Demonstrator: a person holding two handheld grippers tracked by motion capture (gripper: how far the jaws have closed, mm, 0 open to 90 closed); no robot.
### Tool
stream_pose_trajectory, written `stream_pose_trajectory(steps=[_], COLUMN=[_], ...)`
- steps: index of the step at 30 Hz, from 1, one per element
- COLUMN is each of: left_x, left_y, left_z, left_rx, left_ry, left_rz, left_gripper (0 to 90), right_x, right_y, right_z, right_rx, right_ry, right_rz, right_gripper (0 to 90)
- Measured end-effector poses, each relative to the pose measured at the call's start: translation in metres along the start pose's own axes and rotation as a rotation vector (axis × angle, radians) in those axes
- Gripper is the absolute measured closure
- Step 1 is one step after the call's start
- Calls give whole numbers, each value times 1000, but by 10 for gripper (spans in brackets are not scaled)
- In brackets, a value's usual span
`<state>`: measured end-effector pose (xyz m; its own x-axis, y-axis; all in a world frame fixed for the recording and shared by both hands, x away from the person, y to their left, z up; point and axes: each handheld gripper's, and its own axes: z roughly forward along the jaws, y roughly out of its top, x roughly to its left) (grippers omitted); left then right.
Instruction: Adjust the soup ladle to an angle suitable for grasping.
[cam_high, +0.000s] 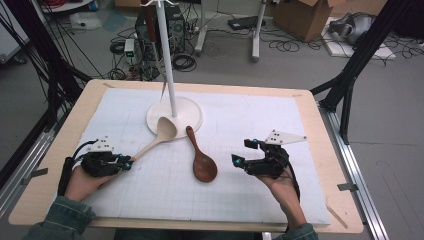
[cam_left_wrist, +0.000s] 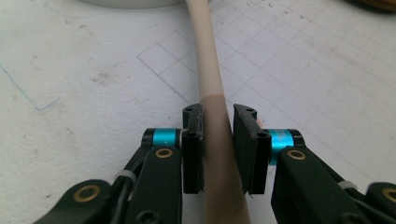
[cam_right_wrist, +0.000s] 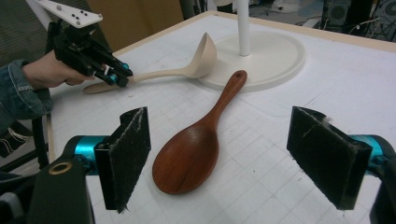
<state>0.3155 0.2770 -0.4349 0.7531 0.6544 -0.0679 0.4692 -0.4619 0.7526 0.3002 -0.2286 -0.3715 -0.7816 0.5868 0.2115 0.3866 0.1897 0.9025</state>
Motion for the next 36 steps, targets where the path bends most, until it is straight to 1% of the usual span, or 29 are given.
stream_pose_trajectory(steps=[3,10,11,12,15,20,22,24,27,36], left_x=[-1,-6,-6,-7,-9,-9,-9,-10,-11,-14], left_y=[-1,-2,-2,-3,-3,-4,-3,-4,-4,-4], left_z=[-1,-1,-1,0,1,1,1,0,1,0], left_rx=[3,12,17,17,33,27,32,35,33,42], left_ry=[-13,-49,-56,-64,-83,-98,-105,-110,-125,-169], left_rz=[14,42,50,48,69,62,71,76,81,116], left_gripper=[734,736,736,737,739,738,737,736,735,735], right_x=[1,1,1,1,2,3,3,3,3,4], right_y=[-1,-1,-1,-1,-1,-1,-2,-2,-2,-2], right_z=[1,3,4,4,4,6,6,7,7,9], right_rx=[6,11,12,13,19,19,26,22,28,33], right_ry=[3,6,5,5,5,10,12,13,15,19], right_rz=[7,1,0,-1,4,2,7,-1,3,2], right_gripper=[209,209,209,209,209,209,209,209,209,209])
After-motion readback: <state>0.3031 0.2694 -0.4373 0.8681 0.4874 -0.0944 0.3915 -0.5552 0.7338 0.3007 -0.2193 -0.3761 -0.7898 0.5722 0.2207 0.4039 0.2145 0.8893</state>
